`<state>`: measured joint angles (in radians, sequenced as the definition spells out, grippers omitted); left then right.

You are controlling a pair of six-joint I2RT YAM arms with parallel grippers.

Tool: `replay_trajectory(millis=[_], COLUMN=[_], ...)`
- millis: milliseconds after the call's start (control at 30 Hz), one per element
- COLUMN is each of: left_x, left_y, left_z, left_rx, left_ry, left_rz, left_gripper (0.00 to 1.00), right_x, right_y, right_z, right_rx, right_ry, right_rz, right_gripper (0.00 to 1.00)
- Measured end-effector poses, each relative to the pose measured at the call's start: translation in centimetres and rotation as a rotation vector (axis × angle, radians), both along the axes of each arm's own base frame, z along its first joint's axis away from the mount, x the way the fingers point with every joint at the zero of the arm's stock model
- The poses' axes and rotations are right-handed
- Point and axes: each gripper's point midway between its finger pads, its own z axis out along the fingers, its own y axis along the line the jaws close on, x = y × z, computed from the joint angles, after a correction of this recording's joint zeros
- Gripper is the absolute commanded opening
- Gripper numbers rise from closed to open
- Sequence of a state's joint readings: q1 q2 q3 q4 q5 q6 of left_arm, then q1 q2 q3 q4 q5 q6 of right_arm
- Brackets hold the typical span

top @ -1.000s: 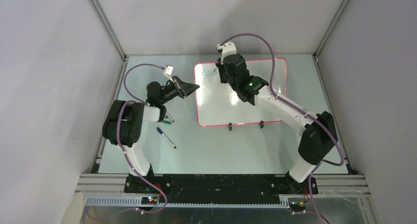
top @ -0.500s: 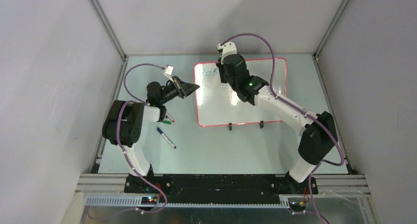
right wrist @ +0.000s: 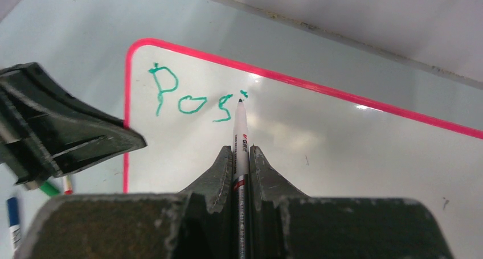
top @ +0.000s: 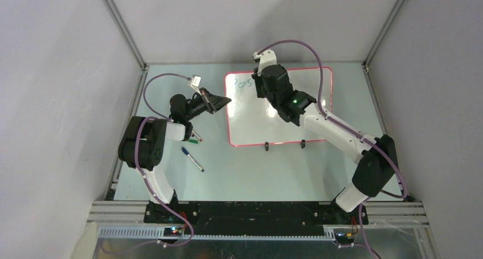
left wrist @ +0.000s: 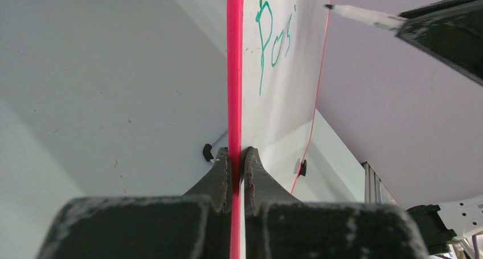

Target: Write a sentence on the whiteboard

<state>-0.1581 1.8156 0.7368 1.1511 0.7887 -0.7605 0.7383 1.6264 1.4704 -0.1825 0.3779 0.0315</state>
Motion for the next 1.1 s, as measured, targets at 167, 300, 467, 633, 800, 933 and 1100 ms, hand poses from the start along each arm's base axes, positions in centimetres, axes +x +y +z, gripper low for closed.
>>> replay_trajectory(millis=[167,300,467,633,800,933,1100], left_x=[-0.1,-0.1,-0.1,-0.1,-0.1,-0.1,-0.1], left_y=[0.0,-0.1,-0.1,-0.1,-0.1,0.0,0.0], left_z=[0.2,0.2,0.2,0.1,0.0,0.0,0.0], left_rx=[0.004,0.006,0.007,0.009,0.013,0.014,0.014], left_ry=[-0.003,-0.005,-0.005,-0.004,-0.004,-0.001,-0.001], left_rz=[-0.001,-0.001,-0.002,-0.002,-0.001,-0.001,-0.001], left_gripper=[0.01,0.01,0.01,0.01,0.01,0.01,0.01], right_x=[-2.3,-3.1,-3.1,-3.3,-3.3,-2.8,-2.2], right_y=[-0.1,-0.1,-0.3,-0.3,-0.3,0.0,0.2], right_z=[3.3,5.6,4.8,2.2,1.1,1.6,0.8], right_rx=[0.047,0.092,0.085,0.057,0.05,0.071,0.065], right_ry=[-0.06,-0.107,-0.102,-0.079,-0.074,-0.098,-0.092], right_rz=[0.032,0.044,0.032,0.026,0.022,0.015,0.008], right_gripper=[0.0,0.0,0.0,0.0,0.0,0.0,0.0])
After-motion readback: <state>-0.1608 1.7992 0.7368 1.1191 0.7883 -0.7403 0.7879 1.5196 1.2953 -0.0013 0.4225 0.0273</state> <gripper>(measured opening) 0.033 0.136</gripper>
